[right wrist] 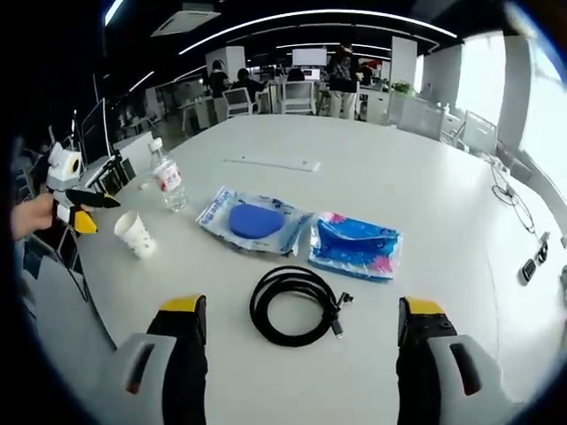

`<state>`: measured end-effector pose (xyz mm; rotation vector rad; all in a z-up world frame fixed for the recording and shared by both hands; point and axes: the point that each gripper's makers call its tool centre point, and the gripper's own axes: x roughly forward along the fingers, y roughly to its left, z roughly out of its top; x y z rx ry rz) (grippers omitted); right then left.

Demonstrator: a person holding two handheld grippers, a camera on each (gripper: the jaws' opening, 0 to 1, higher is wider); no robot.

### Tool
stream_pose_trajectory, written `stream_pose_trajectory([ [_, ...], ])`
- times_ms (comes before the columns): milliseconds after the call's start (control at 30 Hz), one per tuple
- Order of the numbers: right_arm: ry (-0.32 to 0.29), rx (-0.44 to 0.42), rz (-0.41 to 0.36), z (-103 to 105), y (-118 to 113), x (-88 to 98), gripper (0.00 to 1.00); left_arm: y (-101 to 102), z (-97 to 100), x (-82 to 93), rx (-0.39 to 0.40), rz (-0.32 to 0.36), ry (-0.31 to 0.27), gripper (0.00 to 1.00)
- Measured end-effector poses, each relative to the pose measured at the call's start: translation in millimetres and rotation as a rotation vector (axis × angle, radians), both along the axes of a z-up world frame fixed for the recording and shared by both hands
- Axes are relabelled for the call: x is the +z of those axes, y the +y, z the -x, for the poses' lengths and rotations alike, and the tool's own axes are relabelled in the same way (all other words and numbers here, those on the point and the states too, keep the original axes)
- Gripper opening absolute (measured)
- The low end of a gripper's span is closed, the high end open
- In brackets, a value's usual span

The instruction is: Arrange the tabletop items into an orderly group along one side of the table until the central work area is clear of visible clutter.

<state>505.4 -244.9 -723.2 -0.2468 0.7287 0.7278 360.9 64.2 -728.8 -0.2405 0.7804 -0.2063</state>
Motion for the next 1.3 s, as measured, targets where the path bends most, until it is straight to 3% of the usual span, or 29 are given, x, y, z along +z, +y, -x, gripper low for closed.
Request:
stream_pose_trajectory([
  [100, 0.006, -0.006, 0.001, 1, -3, -2.0, 0.87, 1, 3.1, -14.5, -0.010, -0.045, 0.010, 0.94],
  [200, 0.014, -0.013, 0.002, 2, -6, -3.8, 0.87, -2, 3.2, -22.8, 0.002, -0.027, 0.009, 0.94],
  [333, 0.021, -0.014, -0.002, 6, -10, -2.7, 0.87, 5, -3.3, -32.6, 0.027, -0.059, -0.013, 0.94],
  [667, 0.040, -0.008, -0.024, 26, -27, 8.5, 0.87, 9, -15.7, -42.4, 0.037, -0.077, -0.025, 0.94],
  [1000, 0.045, -0.010, -0.025, 36, -47, 9.9, 0.87, -4, -28.6, -51.1, 0.008, -0.085, -0.054, 0.90],
  [1300, -0.021, 0.138, -0.096, 47, -41, 32.6, 0.85, -4, -29.6, -58.2, 0.011, -0.109, -0.040, 0.82],
])
